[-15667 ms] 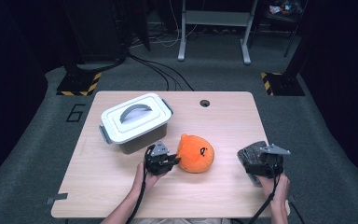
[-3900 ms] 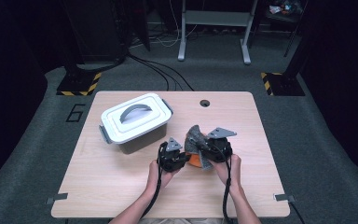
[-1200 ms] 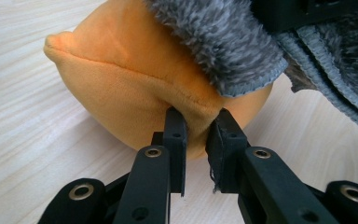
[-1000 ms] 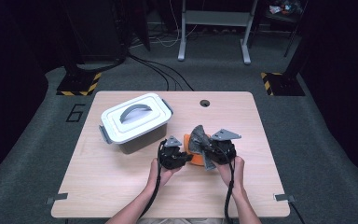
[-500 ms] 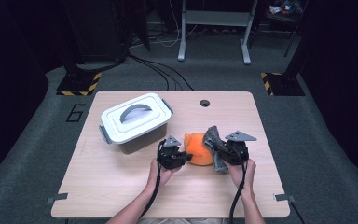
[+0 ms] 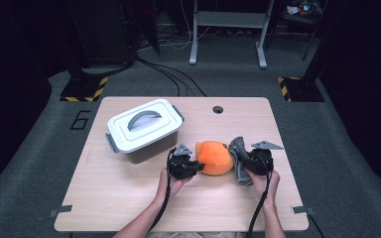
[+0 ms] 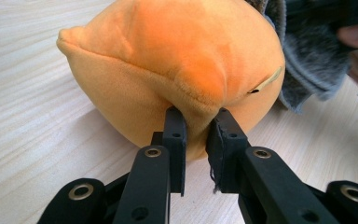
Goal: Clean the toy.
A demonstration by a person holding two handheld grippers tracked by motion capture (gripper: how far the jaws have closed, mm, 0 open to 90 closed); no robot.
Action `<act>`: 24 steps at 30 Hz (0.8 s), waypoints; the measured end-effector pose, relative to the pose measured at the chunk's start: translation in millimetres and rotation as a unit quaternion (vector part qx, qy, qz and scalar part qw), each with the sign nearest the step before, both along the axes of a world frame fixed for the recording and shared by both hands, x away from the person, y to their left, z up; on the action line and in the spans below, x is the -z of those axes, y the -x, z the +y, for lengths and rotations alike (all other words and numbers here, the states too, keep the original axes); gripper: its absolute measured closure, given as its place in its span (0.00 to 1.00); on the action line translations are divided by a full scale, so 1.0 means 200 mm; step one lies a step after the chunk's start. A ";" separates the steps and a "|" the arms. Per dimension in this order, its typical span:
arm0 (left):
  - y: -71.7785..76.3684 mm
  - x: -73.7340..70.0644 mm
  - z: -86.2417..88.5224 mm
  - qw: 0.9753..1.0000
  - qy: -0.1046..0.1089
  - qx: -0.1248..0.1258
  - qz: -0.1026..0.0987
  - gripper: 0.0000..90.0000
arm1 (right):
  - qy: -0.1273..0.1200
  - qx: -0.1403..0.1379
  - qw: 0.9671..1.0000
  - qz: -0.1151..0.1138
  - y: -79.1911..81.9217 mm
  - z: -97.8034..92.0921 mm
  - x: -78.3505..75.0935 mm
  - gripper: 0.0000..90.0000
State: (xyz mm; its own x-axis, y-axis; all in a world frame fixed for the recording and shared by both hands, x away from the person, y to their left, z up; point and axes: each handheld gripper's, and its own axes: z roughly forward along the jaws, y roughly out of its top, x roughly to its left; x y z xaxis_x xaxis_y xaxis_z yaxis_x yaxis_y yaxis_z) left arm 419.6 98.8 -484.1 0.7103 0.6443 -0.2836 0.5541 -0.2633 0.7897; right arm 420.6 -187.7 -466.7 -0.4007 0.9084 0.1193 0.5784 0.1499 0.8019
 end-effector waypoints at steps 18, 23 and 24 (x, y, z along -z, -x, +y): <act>0.00 0.00 0.00 1.000 -0.004 -0.002 -0.002 0.86 | 0.028 -0.134 0.989 -0.063 0.12 0.42 -0.23 0.78; -0.01 0.00 0.01 1.000 -0.007 0.000 -0.001 0.86 | 0.051 -0.120 0.990 -0.053 0.09 0.44 -0.19 0.79; -0.01 0.00 0.01 1.000 -0.009 0.000 -0.003 0.86 | 0.055 -0.118 0.990 -0.055 0.09 0.42 -0.19 0.79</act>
